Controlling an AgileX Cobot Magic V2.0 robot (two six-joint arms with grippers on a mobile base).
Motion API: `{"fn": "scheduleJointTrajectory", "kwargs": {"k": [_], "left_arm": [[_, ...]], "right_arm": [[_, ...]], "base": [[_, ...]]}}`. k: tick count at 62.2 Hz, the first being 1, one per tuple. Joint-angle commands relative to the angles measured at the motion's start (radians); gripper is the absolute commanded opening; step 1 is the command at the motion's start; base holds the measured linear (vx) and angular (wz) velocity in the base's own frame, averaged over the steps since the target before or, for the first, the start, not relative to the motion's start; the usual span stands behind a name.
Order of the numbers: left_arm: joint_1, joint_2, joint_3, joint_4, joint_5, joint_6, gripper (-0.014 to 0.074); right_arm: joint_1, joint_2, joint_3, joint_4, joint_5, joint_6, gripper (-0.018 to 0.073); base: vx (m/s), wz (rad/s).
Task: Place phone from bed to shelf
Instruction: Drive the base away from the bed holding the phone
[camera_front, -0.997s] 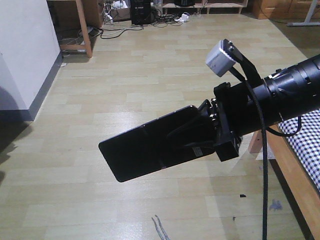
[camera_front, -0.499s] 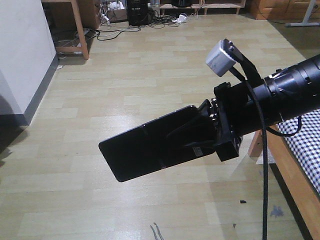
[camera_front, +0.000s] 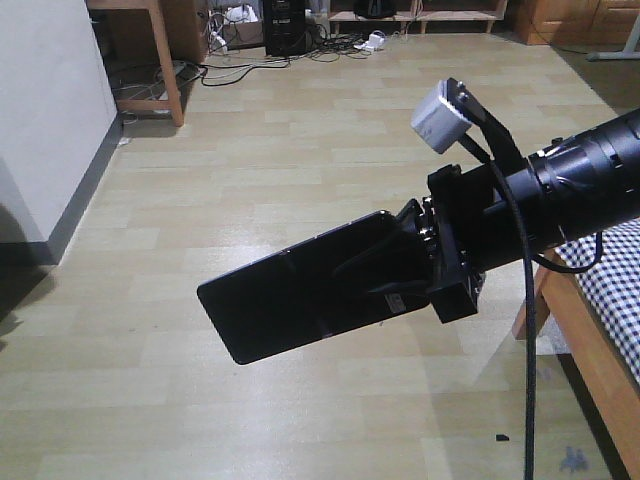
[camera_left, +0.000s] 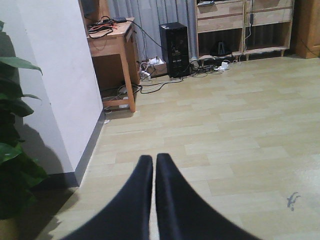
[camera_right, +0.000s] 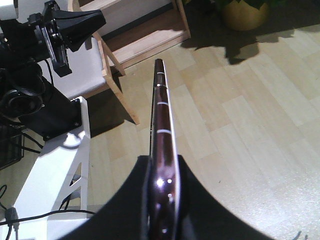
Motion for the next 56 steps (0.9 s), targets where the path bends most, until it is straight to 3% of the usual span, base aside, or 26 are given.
{"fn": "scheduleJointTrajectory", "kwargs": {"k": [1,56], "left_arm": [[-0.004,-0.013,-0.021,-0.009,-0.072,-0.006,0.0001],[-0.004,-0.013,-0.021,-0.009,-0.072,-0.006,0.0001]], "right_arm": [[0.002,-0.036,-0.025,0.081,0.065,-0.006,-0.0002],[0.002,-0.036,-0.025,0.080,0.065,-0.006,-0.0002]], "base": [[0.25,-0.01],[0.33,-0.07]]}}
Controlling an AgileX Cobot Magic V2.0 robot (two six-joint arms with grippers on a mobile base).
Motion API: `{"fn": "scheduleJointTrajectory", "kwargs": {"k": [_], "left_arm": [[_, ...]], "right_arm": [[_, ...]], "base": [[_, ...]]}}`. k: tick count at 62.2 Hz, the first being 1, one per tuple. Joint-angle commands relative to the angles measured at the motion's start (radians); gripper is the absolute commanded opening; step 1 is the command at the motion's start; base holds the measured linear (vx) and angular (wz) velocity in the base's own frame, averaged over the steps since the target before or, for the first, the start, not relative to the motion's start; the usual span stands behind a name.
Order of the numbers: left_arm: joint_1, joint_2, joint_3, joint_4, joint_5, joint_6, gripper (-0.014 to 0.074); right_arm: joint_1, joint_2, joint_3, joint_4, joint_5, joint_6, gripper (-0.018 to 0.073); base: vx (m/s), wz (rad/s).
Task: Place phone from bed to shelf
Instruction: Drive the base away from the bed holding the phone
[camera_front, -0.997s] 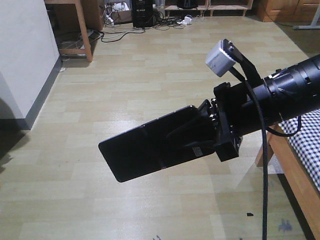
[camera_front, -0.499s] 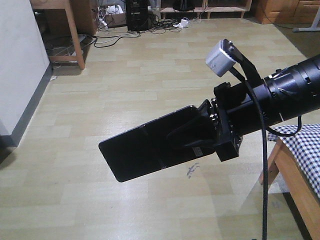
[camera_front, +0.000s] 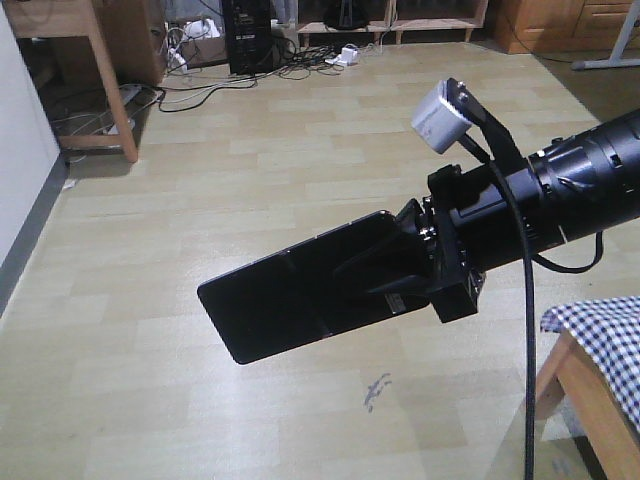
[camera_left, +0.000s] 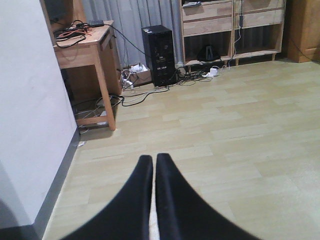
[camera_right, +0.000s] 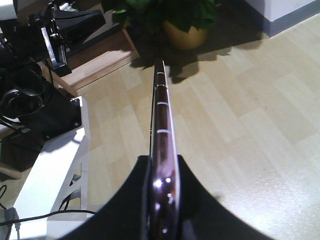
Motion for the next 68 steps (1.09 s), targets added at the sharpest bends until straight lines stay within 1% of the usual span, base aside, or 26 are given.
{"fn": "scheduleJointTrajectory", "kwargs": {"k": [1,68], "left_arm": [[-0.004,-0.013,-0.021,-0.009,-0.072,-0.006,0.0001],[-0.004,-0.013,-0.021,-0.009,-0.072,-0.006,0.0001]], "right_arm": [[0.002,-0.036,-0.025,0.080,0.066,-0.006,-0.0002],[0.002,-0.036,-0.025,0.079,0.066,-0.006,-0.0002]], "base": [[0.38,-0.08],[0.43,-0.10]]}}
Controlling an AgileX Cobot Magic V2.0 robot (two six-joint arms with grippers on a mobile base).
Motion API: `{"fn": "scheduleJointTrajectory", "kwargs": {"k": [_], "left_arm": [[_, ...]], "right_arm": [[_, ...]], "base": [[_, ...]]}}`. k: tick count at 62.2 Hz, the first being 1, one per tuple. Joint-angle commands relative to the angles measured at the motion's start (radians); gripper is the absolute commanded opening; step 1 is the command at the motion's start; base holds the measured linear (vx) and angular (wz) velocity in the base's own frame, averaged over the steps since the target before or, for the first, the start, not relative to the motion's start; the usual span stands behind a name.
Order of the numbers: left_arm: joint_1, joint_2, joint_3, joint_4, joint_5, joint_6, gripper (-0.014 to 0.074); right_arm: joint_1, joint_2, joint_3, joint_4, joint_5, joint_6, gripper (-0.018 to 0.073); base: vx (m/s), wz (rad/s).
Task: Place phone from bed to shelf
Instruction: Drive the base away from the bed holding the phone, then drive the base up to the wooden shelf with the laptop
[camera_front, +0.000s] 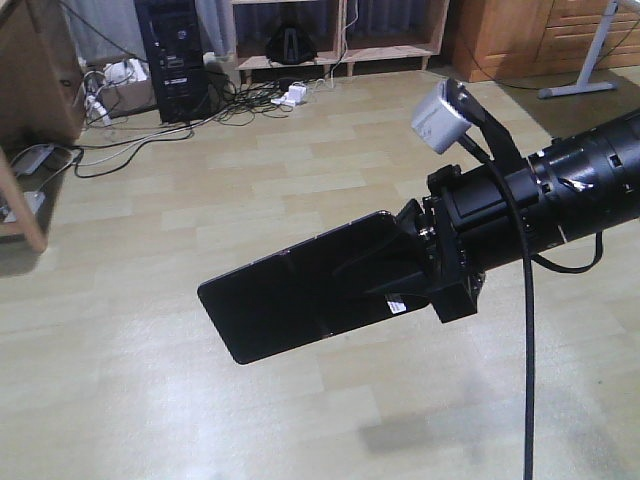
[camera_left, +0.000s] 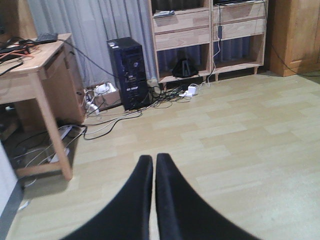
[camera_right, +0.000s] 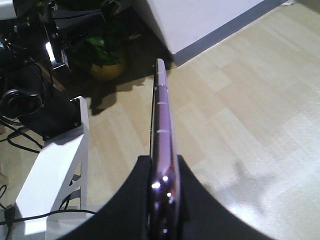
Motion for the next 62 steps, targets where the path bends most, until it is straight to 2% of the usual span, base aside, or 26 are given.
{"fn": "scheduleJointTrajectory", "kwargs": {"k": [1,62], "left_arm": [[-0.004,-0.013,-0.021,-0.009,-0.072,-0.006,0.0001],[-0.004,-0.013,-0.021,-0.009,-0.072,-0.006,0.0001]], "right_arm": [[0.002,-0.036,-0.025,0.079,0.066,-0.006,-0.0002],[0.002,-0.036,-0.025,0.079,0.066,-0.006,-0.0002]], "base": [[0.45,-0.14],[0.46,-0.22]]}}
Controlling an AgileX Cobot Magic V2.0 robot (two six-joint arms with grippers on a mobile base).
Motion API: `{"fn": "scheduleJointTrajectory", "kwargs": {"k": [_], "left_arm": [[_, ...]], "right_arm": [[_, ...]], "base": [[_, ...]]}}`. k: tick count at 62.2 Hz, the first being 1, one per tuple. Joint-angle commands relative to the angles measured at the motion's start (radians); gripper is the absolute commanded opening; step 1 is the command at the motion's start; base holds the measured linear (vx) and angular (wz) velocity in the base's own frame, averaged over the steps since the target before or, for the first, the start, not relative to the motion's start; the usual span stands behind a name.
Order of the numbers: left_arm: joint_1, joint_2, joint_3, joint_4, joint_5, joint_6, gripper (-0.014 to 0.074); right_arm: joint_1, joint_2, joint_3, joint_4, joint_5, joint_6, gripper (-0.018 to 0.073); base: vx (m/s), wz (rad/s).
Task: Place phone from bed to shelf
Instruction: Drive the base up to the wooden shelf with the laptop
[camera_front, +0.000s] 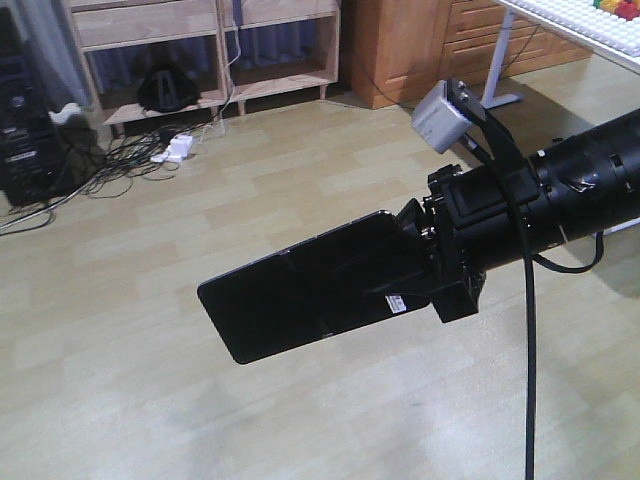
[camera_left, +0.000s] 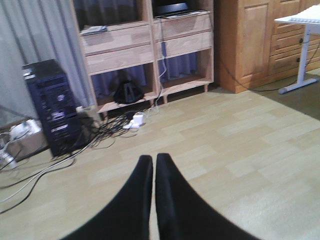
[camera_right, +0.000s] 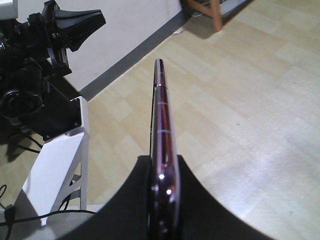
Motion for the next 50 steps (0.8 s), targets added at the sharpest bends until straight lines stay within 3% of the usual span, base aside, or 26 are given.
{"fn": "scheduleJointTrajectory", "kwargs": {"k": [1,50], "left_arm": [[-0.004,-0.013,-0.021,-0.009,-0.072,-0.006,0.0001],[-0.004,-0.013,-0.021,-0.009,-0.072,-0.006,0.0001]], "right_arm": [[0.002,-0.036,-0.025,0.079,0.066,-0.006,-0.0002],[0.002,-0.036,-0.025,0.078,0.066,-0.006,-0.0002]], "base": [[0.49,-0.23],[0.51,-0.17]]}}
